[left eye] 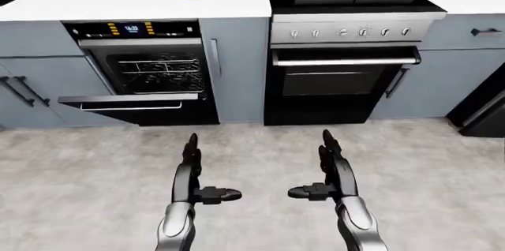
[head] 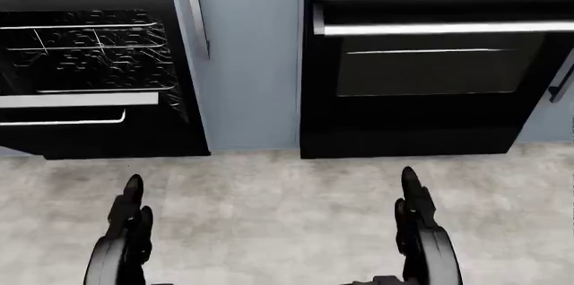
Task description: Close the dishwasher door
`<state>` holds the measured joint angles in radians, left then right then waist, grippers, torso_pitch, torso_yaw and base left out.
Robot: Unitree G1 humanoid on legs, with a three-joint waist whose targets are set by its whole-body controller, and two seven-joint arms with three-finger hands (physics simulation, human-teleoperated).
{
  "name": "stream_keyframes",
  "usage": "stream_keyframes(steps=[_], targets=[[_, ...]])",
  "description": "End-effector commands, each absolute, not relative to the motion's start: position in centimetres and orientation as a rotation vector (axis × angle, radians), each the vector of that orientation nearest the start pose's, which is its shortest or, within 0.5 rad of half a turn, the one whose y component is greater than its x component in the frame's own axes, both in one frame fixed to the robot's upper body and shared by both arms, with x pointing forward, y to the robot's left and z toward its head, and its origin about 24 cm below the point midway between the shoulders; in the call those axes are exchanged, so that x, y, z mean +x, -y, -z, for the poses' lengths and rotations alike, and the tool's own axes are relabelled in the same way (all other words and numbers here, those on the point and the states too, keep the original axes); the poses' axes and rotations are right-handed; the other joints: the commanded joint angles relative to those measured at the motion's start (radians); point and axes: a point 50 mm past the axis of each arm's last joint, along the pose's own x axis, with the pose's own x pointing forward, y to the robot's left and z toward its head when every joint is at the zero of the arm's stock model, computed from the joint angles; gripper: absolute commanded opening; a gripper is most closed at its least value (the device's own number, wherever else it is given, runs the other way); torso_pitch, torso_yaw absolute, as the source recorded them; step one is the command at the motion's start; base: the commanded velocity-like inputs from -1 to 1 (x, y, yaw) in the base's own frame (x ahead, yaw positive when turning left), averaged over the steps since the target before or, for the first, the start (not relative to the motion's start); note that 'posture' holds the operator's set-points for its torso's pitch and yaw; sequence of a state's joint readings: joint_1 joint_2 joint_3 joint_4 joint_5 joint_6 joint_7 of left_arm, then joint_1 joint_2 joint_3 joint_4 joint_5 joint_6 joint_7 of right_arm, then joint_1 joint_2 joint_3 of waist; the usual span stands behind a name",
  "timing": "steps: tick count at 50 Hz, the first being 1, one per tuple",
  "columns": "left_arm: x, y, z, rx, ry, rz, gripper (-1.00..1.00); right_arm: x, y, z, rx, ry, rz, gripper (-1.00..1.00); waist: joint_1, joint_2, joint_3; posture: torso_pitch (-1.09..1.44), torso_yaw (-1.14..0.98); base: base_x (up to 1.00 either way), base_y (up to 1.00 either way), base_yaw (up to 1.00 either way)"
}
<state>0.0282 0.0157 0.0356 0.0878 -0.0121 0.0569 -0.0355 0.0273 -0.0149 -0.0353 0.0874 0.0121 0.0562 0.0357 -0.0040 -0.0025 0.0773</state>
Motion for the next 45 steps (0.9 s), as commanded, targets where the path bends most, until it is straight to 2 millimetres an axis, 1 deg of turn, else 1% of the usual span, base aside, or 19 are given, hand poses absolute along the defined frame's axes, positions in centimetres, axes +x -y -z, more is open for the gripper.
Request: stream_keyframes(steps=[1, 2, 3, 4, 5, 7, 8, 11, 13, 14, 16, 20, 21, 25, 33, 34, 35, 36, 45], targets=[[24.7, -15.9, -4.6, 0.054, 0.061, 0.014, 1.0, 25.0, 16.4, -4.3, 0.019, 0.014, 0.018, 1.0, -0.002, -0.008, -0.001, 0.0, 0.0, 0.0, 0.0, 0.0], [24.5, -15.8, -4.5, 0.065, 0.066, 0.015, 1.0, 24.9, 16.5, -4.1, 0.001, 0.006, 0.024, 1.0, 0.002, -0.007, -0.037, 0.0, 0.0, 0.0, 0.0, 0.0], [24.5, -15.8, -4.6, 0.064, 0.066, 0.015, 1.0, 24.7, 16.5, -4.2, -0.001, 0.011, 0.029, 1.0, 0.008, -0.002, -0.061, 0.0, 0.0, 0.0, 0.0, 0.0], [24.4, -15.7, -4.6, 0.063, 0.066, 0.016, 1.0, 24.4, 16.6, -4.5, -0.014, 0.02, 0.041, 1.0, 0.007, -0.002, -0.051, 0.0, 0.0, 0.0, 0.0, 0.0], [24.3, -15.6, -4.5, 0.061, 0.063, 0.02, 1.0, 24.2, 16.5, -4.6, 0.015, 0.019, 0.03, 1.0, 0.007, -0.008, -0.017, 0.0, 0.0, 0.0, 0.0, 0.0], [24.2, -15.5, -4.6, 0.057, 0.062, 0.024, 1.0, 24.0, 16.7, -4.3, 0.004, 0.007, 0.043, 1.0, 0.01, -0.009, -0.067, 0.0, 0.0, 0.0, 0.0, 0.0], [24.2, -15.6, -4.6, 0.057, 0.061, 0.024, 1.0, 23.9, 16.7, -4.0, -0.01, -0.023, 0.042, 1.0, 0.01, -0.009, -0.072, 0.0, 0.0, 0.0, 0.0, 0.0], [24.2, -15.6, -4.5, 0.052, 0.053, 0.026, 1.0, 23.8, 16.7, -4.0, -0.026, -0.02, 0.051, 1.0, 0.009, -0.009, -0.072, 0.0, 0.0, 0.0, 0.0, 0.0], [23.7, -15.1, -4.5, -0.02, -0.01, 0.096, 1.0, 23.8, 16.7, -4.0, -0.025, -0.03, 0.051, 1.0, 0.009, -0.008, -0.076, 0.0, 0.0, 0.0, 0.0, 0.0], [23.6, -15.1, -4.6, -0.027, -0.012, 0.096, 1.0, 23.7, 16.6, -4.1, -0.021, -0.028, 0.048, 1.0, 0.009, -0.006, -0.077, 0.0, 0.0, 0.0, 0.0, 0.0], [23.8, -15.2, -4.5, -0.008, 0.0, 0.083, 1.0, 23.8, 16.7, -3.9, -0.024, -0.032, 0.055, 1.0, 0.009, -0.006, -0.076, 0.0, 0.0, 0.0, 0.0, 0.0], [23.7, -15.0, -4.3, -0.017, -0.02, 0.106, 1.0, 23.7, 16.5, -4.4, -0.021, -0.005, 0.05, 1.0, 0.01, -0.005, -0.083, 0.0, 0.0, 0.0, 0.0, 0.0], [23.7, -15.0, -4.2, -0.016, -0.022, 0.107, 1.0, 23.7, 16.5, -4.3, -0.05, -0.016, 0.053, 1.0, 0.01, -0.004, -0.084, 0.0, 0.0, 0.0, 0.0, 0.0], [23.7, -14.9, -4.1, -0.011, -0.027, 0.112, 1.0, 23.6, 16.5, -4.4, -0.048, -0.002, 0.052, 1.0, 0.009, -0.005, -0.087, 0.0, 0.0, 0.0, 0.0, 0.0], [23.5, -14.8, -3.9, -0.001, -0.027, 0.116, 1.0, 23.5, 16.4, -4.6, -0.062, -0.002, 0.052, 1.0, 0.009, -0.006, -0.083, 0.0, 0.0, 0.0, 0.0, 0.0], [23.5, -14.8, -3.9, 0.0, -0.026, 0.116, 1.0, 23.4, 16.4, -4.6, -0.064, -0.001, 0.051, 1.0, 0.013, 0.0, -0.096, 0.0, 0.0, 0.0, 0.0, 0.16], [23.5, -14.8, -3.9, 0.001, -0.027, 0.117, 1.0, 23.5, 16.4, -4.6, -0.065, -0.001, 0.051, 1.0, 0.012, 0.002, -0.079, 0.0, 0.0, 0.0, 0.0, 0.21], [23.5, -14.8, -3.9, 0.002, -0.027, 0.117, 1.0, 23.6, 16.4, -4.3, -0.065, -0.005, 0.05, 1.0, 0.012, 0.002, -0.071, 0.0, 0.0, 0.0, 0.0, 0.22], [23.5, -14.8, -3.9, 0.008, -0.02, 0.114, 1.0, 23.8, 16.5, -3.8, -0.063, -0.016, 0.047, 1.0, 0.022, 0.002, -0.058, 0.0, 0.0, 0.0, 0.0, 0.32]])
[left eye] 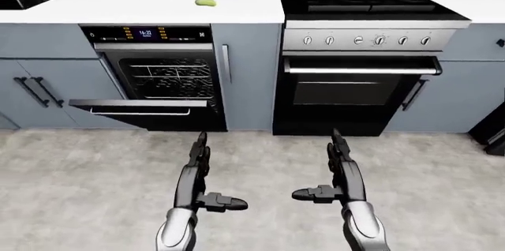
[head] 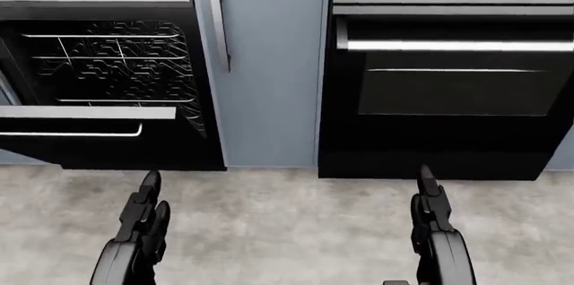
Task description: Close the dishwasher door
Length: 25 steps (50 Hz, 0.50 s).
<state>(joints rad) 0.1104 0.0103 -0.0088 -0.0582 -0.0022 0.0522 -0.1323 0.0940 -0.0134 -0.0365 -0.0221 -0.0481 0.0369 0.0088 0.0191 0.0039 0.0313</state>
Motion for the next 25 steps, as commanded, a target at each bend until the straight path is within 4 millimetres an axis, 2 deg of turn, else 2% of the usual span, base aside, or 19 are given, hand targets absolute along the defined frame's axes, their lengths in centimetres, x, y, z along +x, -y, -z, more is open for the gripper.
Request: stream_keyframes(steps=[1, 7, 14, 18, 20, 22, 23, 25], targets=[[23.51, -14.83, -3.89, 0.011, -0.018, 0.113, 1.0, 23.77, 16.52, -3.8, -0.063, -0.017, 0.047, 1.0, 0.0, -0.002, -0.01, 0.0, 0.0, 0.0, 0.0, 0.34], [23.52, -14.85, -3.89, 0.011, -0.019, 0.113, 1.0, 23.84, 16.45, -3.67, -0.061, -0.022, 0.046, 1.0, 0.005, 0.003, -0.008, 0.0, 0.0, 0.0, 0.0, 0.34], [23.44, -14.74, -3.74, 0.012, -0.022, 0.118, 1.0, 23.82, 16.41, -3.56, -0.059, -0.03, 0.046, 1.0, 0.006, -0.023, -0.001, 0.0, 0.0, 0.0, 0.0, 0.35], [23.42, -14.67, -3.62, 0.014, -0.025, 0.121, 1.0, 23.88, 16.52, -3.42, -0.058, -0.033, 0.047, 1.0, 0.0, -0.004, -0.004, 0.0, 0.0, 0.0, 0.0, 0.36], [23.41, -14.65, -3.62, 0.015, -0.025, 0.122, 1.0, 23.85, 16.5, -3.48, -0.058, -0.033, 0.047, 1.0, -0.005, 0.022, -0.007, 0.0, 0.0, 0.0, 0.0, 0.41], [23.45, -14.67, -3.57, 0.017, -0.025, 0.122, 1.0, 23.82, 16.5, -3.49, -0.058, -0.032, 0.048, 1.0, -0.005, 0.061, -0.003, 0.0, 0.0, 0.0, 0.0, 0.41], [23.45, -14.67, -3.58, 0.016, -0.025, 0.122, 1.0, 23.82, 16.49, -3.5, -0.058, -0.032, 0.047, 1.0, -0.003, 0.038, -0.005, 0.0, 0.0, 0.0, 0.0, 0.42], [23.43, -14.71, -3.68, 0.016, -0.024, 0.122, 1.0, 23.8, 16.46, -3.52, -0.058, -0.033, 0.046, 1.0, -0.001, 0.049, -0.009, 0.0, 0.0, 0.0, 0.0, 0.41]])
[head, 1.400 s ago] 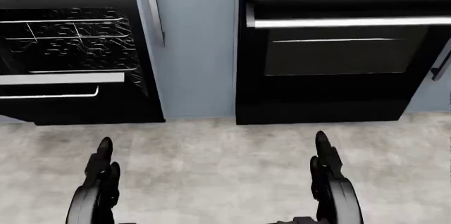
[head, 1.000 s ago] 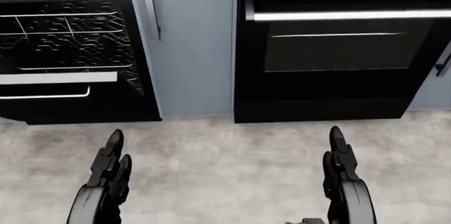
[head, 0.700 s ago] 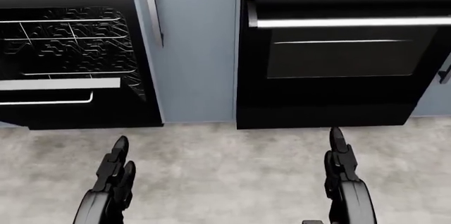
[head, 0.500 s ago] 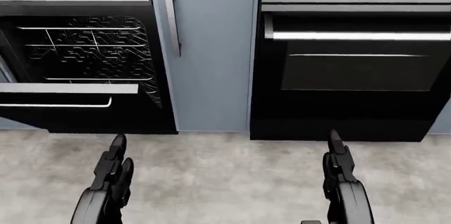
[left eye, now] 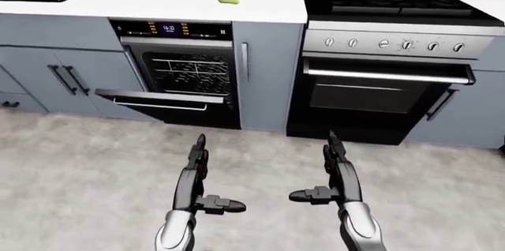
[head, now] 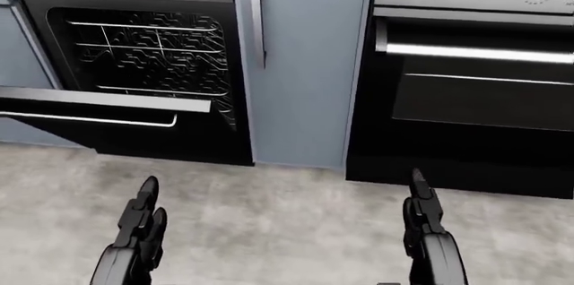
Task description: Close the dishwasher door
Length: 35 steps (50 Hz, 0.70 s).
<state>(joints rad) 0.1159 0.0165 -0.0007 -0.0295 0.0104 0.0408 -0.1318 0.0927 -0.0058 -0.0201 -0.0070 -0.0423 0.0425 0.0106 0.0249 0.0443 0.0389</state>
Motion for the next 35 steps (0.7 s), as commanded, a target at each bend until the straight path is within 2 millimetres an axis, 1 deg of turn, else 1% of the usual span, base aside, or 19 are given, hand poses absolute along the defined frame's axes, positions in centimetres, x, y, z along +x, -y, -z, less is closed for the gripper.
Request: stream_keyframes(steps=[1, 2, 5, 8, 10, 11, 12, 13, 14, 16, 21, 24, 25, 26, 27, 28, 29, 31, 35], targets=[[23.45, -14.73, -3.67, 0.016, -0.024, 0.121, 1.0, 23.78, 16.48, -3.54, -0.057, -0.032, 0.047, 1.0, -0.001, 0.003, -0.019, 0.0, 0.0, 0.0, 0.0, 0.41], [23.48, -14.75, -3.66, 0.016, -0.024, 0.121, 1.0, 23.78, 16.5, -3.55, -0.058, -0.032, 0.047, 1.0, 0.0, -0.003, -0.022, 0.0, 0.0, 0.0, 0.0, 0.41], [23.45, -14.71, -3.65, 0.017, -0.024, 0.122, 1.0, 23.78, 16.53, -3.51, -0.057, -0.033, 0.048, 1.0, -0.003, -0.025, -0.014, 0.0, 0.0, 0.0, 0.0, 0.41], [23.46, -14.67, -3.59, 0.018, -0.025, 0.123, 1.0, 23.77, 16.57, -3.52, -0.057, -0.033, 0.048, 1.0, -0.009, -0.056, -0.008, 0.0, 0.0, 0.0, 0.0, 0.41], [23.47, -14.67, -3.57, 0.018, -0.026, 0.123, 1.0, 23.78, 16.58, -3.51, -0.057, -0.033, 0.048, 1.0, -0.011, -0.098, -0.012, 0.0, 0.0, 0.0, 0.0, 0.41], [23.46, -14.66, -3.6, 0.018, -0.025, 0.123, 1.0, 23.8, 16.57, -3.49, -0.057, -0.033, 0.048, 1.0, -0.015, -0.134, -0.025, 0.0, 0.0, 0.0, 0.0, 0.41], [23.44, -14.66, -3.62, 0.018, -0.025, 0.124, 1.0, 23.81, 16.54, -3.49, -0.057, -0.033, 0.046, 1.0, -0.022, -0.104, -0.022, 0.0, 0.0, 0.0, 0.0, 0.41], [23.43, -14.67, -3.63, 0.018, -0.025, 0.123, 1.0, 23.81, 16.55, -3.5, -0.057, -0.032, 0.046, 1.0, -0.024, -0.103, -0.011, 0.0, 0.0, 0.0, 0.0, 0.41], [23.43, -14.67, -3.63, 0.018, -0.025, 0.124, 1.0, 23.78, 16.58, -3.51, -0.057, -0.032, 0.047, 1.0, -0.02, -0.109, -0.009, 0.0, 0.0, 0.0, 0.0, 0.41], [23.42, -14.65, -3.61, 0.018, -0.025, 0.124, 1.0, 23.76, 16.58, -3.54, -0.057, -0.031, 0.047, 1.0, -0.019, -0.101, -0.017, 0.0, 0.0, 0.0, 0.0, 0.41], [23.36, -14.6, -3.58, 0.02, -0.025, 0.126, 1.0, 23.86, 16.54, -3.4, -0.055, -0.033, 0.045, 1.0, -0.022, -0.054, -0.009, 0.0, 0.0, 0.0, 0.0, 0.41], [23.35, -14.58, -3.58, 0.02, -0.025, 0.126, 1.0, 23.82, 16.54, -3.5, -0.055, -0.032, 0.046, 1.0, -0.025, -0.009, -0.011, 0.0, 0.0, 0.0, 0.0, 0.42], [23.34, -14.58, -3.59, 0.02, -0.025, 0.127, 1.0, 23.86, 16.5, -3.43, -0.055, -0.033, 0.044, 1.0, -0.026, 0.013, -0.014, 0.0, 0.0, 0.0, 0.0, 0.41], [23.34, -14.59, -3.61, 0.02, -0.024, 0.126, 1.0, 23.89, 16.47, -3.4, -0.055, -0.034, 0.043, 1.0, -0.023, 0.047, -0.026, 0.0, 0.0, 0.0, 0.0, 0.41], [23.33, -14.59, -3.62, 0.02, -0.024, 0.127, 1.0, 23.9, 16.45, -3.39, -0.054, -0.034, 0.043, 1.0, -0.017, 0.038, -0.028, 0.0, 0.0, 0.0, 0.0, 0.41], [23.34, -14.6, -3.63, 0.02, -0.024, 0.126, 1.0, 23.89, 16.42, -3.41, -0.054, -0.033, 0.042, 1.0, -0.012, 0.023, -0.021, 0.0, 0.0, 0.0, 0.0, 0.41], [23.34, -14.59, -3.64, 0.02, -0.024, 0.127, 1.0, 23.87, 16.43, -3.48, -0.054, -0.033, 0.042, 1.0, -0.012, 0.023, -0.02, 0.0, 0.0, 0.0, 0.0, 0.41], [23.37, -14.61, -3.65, 0.02, -0.024, 0.126, 1.0, 23.88, 16.4, -3.45, -0.054, -0.033, 0.041, 1.0, -0.004, 0.005, -0.026, 0.0, 0.0, 0.0, 0.0, 0.41], [23.41, -14.61, -3.62, 0.02, -0.024, 0.126, 1.0, 23.81, 16.36, -3.62, -0.055, -0.03, 0.041, 1.0, -0.006, -0.031, -0.015, 0.0, 0.0, 0.0, 0.0, 0.41]])
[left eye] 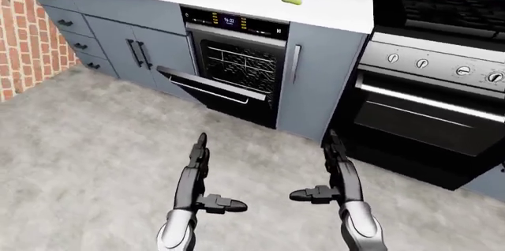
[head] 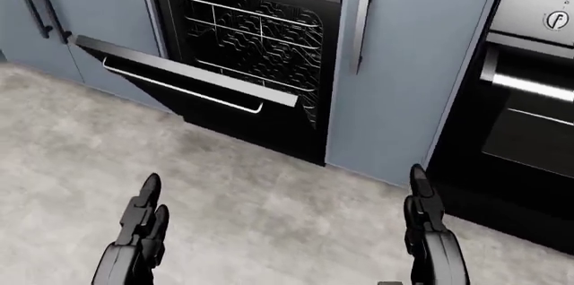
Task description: Close the dishwasher door
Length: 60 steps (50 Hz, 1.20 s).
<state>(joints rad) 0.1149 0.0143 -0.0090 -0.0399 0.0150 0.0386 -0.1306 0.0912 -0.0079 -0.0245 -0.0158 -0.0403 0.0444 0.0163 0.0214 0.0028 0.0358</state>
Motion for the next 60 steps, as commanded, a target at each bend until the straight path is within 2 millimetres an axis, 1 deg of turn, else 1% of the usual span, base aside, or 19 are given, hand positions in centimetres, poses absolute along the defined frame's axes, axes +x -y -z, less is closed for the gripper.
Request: stream_keyframes(steps=[1, 5, 6, 7, 8, 15, 18, 20, 21, 31, 34, 35, 39, 44, 47, 49, 50, 52, 60], targets=[[23.41, -14.6, -3.61, 0.02, -0.024, 0.126, 1.0, 23.82, 16.35, -3.64, -0.055, -0.029, 0.04, 1.0, -0.004, 0.0, -0.01, 0.0, 0.0, 0.0, 0.0, 0.41], [23.42, -14.64, -3.65, 0.02, -0.023, 0.125, 1.0, 23.79, 16.3, -3.76, -0.058, -0.025, 0.04, 1.0, -0.01, -0.082, -0.018, 0.0, 0.0, 0.0, 0.0, 0.41], [23.43, -14.64, -3.65, 0.02, -0.023, 0.125, 1.0, 23.81, 16.29, -3.75, -0.059, -0.025, 0.04, 1.0, -0.006, -0.083, -0.027, 0.0, 0.0, 0.0, 0.0, 0.41], [23.43, -14.63, -3.64, 0.02, -0.023, 0.126, 1.0, 23.82, 16.29, -3.75, -0.059, -0.025, 0.04, 1.0, -0.022, -0.059, -0.011, 0.0, 0.0, 0.0, 0.0, 0.41], [23.44, -14.63, -3.62, 0.02, -0.023, 0.125, 1.0, 23.84, 16.29, -3.76, -0.059, -0.025, 0.039, 1.0, -0.015, -0.068, -0.005, 0.0, 0.0, 0.0, 0.0, 0.41], [23.43, -14.64, -3.66, 0.02, -0.022, 0.124, 1.0, 23.84, 16.31, -3.73, -0.058, -0.025, 0.038, 1.0, -0.016, -0.013, -0.006, 0.0, 0.0, 0.0, 0.0, 0.41], [23.38, -14.58, -3.63, 0.02, -0.023, 0.126, 1.0, 23.8, 16.3, -3.75, -0.058, -0.024, 0.038, 1.0, -0.021, 0.033, -0.007, 0.0, 0.0, 0.0, 0.0, 0.41], [23.33, -14.51, -3.57, 0.021, -0.024, 0.127, 1.0, 23.76, 16.3, -3.78, -0.058, -0.023, 0.038, 1.0, -0.019, 0.092, -0.024, 0.0, 0.0, 0.0, 0.0, 0.41], [23.31, -14.49, -3.56, 0.021, -0.024, 0.128, 1.0, 23.76, 16.3, -3.77, -0.058, -0.023, 0.038, 1.0, -0.01, 0.069, -0.022, 0.0, 0.0, 0.0, 0.0, 0.41], [23.27, -14.45, -3.49, 0.022, -0.024, 0.13, 1.0, 23.64, 16.27, -3.85, -0.058, -0.022, 0.038, 1.0, -0.006, -0.018, -0.007, 0.0, 0.0, 0.0, 0.0, 0.41], [23.32, -14.53, -3.54, 0.022, -0.024, 0.128, 1.0, 23.65, 16.27, -3.84, -0.058, -0.022, 0.038, 1.0, -0.012, -0.096, -0.021, 0.0, 0.0, 0.0, 0.0, 0.42], [23.34, -14.53, -3.51, 0.022, -0.024, 0.127, 1.0, 23.68, 16.26, -3.83, -0.058, -0.023, 0.038, 1.0, -0.019, -0.066, -0.019, 0.0, 0.0, 0.0, 0.0, 0.41], [23.31, -14.55, -3.56, 0.022, -0.023, 0.127, 1.0, 23.6, 16.31, -3.91, -0.058, -0.021, 0.039, 1.0, -0.015, -0.06, -0.015, 0.0, 0.0, 0.0, 0.0, 0.41], [23.29, -14.55, -3.64, 0.021, -0.021, 0.127, 1.0, 23.62, 16.27, -3.91, -0.06, -0.021, 0.037, 1.0, -0.018, -0.009, -0.005, 0.0, 0.0, 0.0, 0.0, 0.41], [23.3, -14.58, -3.66, 0.021, -0.021, 0.126, 1.0, 23.61, 16.29, -3.97, -0.062, -0.02, 0.038, 1.0, -0.022, 0.04, -0.008, 0.0, 0.0, 0.0, 0.0, 0.41], [23.3, -14.59, -3.65, 0.021, -0.021, 0.126, 1.0, 23.6, 16.31, -3.94, -0.062, -0.02, 0.038, 1.0, -0.017, 0.104, -0.028, 0.0, 0.0, 0.0, 0.0, 0.41], [23.3, -14.58, -3.64, 0.021, -0.021, 0.126, 1.0, 23.64, 16.31, -4.36, -0.062, -0.02, 0.039, 1.0, -0.007, 0.058, -0.015, 0.0, 0.0, 0.0, 0.0, 0.41], [23.29, -14.56, -3.63, 0.022, -0.021, 0.127, 1.0, 23.6, 16.32, -3.98, -0.062, -0.02, 0.039, 1.0, 0.0, 0.06, -0.021, 0.0, 0.0, 0.0, 0.0, 0.41], [23.28, -14.57, -3.65, 0.022, -0.021, 0.127, 1.0, 23.62, 16.28, -3.97, -0.063, -0.021, 0.037, 1.0, -0.005, -0.018, -0.006, 0.0, 0.0, 0.0, 0.0, 0.42]])
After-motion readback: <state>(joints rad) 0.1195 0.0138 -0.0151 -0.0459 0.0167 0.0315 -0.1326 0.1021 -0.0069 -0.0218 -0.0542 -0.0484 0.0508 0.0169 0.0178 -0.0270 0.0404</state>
